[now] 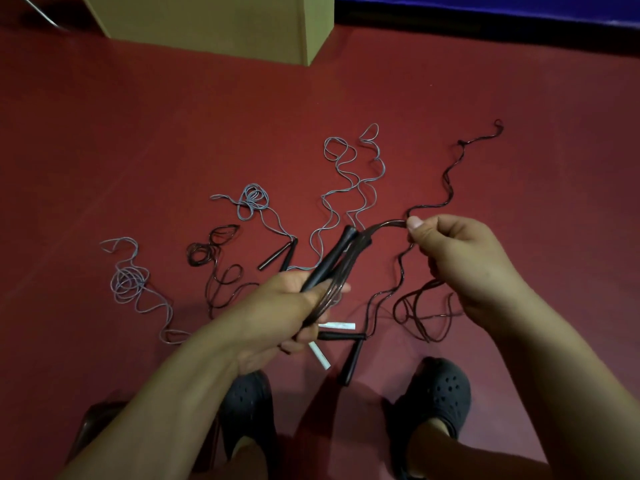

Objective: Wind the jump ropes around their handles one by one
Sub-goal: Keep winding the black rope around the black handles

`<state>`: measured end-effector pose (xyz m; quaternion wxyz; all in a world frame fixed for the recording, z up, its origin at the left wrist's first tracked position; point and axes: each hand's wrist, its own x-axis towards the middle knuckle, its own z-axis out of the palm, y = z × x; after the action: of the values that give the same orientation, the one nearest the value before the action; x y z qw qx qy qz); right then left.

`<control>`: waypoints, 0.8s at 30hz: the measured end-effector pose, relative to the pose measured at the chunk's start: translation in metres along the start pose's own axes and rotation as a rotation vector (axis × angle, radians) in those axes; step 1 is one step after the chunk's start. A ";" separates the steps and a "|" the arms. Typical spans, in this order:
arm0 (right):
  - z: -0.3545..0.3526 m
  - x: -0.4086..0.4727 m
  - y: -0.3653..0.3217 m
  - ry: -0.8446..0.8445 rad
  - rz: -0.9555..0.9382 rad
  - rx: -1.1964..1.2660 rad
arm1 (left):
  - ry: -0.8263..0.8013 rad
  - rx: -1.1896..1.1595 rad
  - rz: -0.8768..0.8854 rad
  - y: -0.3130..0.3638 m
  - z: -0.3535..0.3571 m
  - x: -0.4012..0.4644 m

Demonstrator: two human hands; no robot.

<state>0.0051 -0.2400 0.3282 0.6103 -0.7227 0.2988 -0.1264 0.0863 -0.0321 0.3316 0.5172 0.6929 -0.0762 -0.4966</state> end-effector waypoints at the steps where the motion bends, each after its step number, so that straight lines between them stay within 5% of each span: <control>1: 0.000 0.000 0.000 0.014 0.006 0.002 | -0.008 -0.036 -0.008 0.002 0.000 -0.001; 13: 0.006 0.001 0.003 0.007 -0.038 -0.017 | -0.434 0.123 -0.009 0.003 -0.009 -0.012; 19: 0.003 0.000 0.003 -0.059 0.019 -0.020 | -0.244 0.091 0.205 0.004 -0.007 -0.006; 24: 0.005 -0.006 0.003 -0.202 -0.058 -0.352 | 0.041 -0.005 0.183 0.004 -0.003 0.002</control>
<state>0.0023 -0.2327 0.3255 0.4978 -0.8354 0.2325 -0.0164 0.0912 -0.0339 0.3336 0.5635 0.6918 -0.1274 -0.4332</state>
